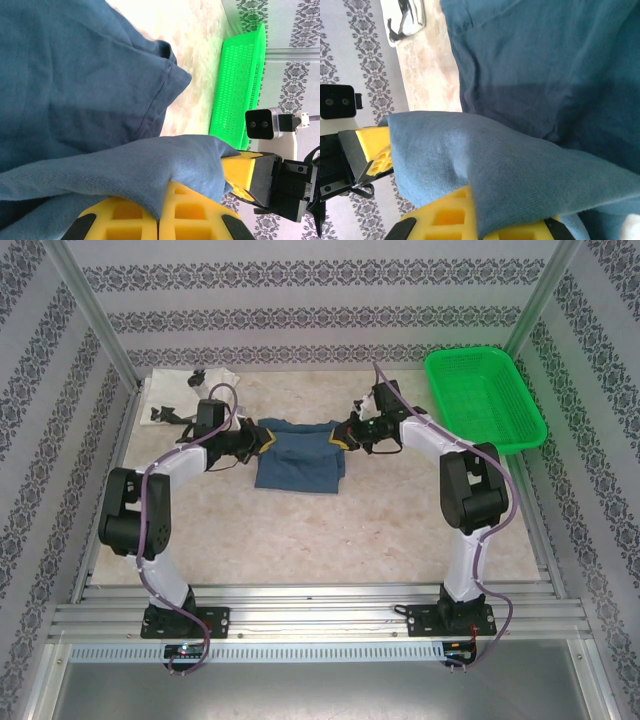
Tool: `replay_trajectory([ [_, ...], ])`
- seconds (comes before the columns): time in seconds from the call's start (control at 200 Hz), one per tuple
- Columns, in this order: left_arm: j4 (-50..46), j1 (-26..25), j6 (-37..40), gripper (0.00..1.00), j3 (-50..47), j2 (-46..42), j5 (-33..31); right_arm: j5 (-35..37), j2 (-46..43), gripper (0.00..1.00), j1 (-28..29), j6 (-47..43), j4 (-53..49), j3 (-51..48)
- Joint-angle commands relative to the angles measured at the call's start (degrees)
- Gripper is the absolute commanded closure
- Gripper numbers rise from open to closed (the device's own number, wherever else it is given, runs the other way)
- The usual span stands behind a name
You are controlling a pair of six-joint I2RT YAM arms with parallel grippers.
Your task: Fold and stack the t-shirts
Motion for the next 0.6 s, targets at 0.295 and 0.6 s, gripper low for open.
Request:
replay_trajectory([
  [0.295,1.51,2.50,0.33,1.00,8.15,10.16,1.05,-1.75,10.08,1.00,-2.30,-2.17,-5.51,11.96],
  [0.6,2.04,3.42,-1.15,0.97,16.41,18.63,1.57,-2.28,18.40,0.85,-2.79,-2.81,-10.26,23.72],
])
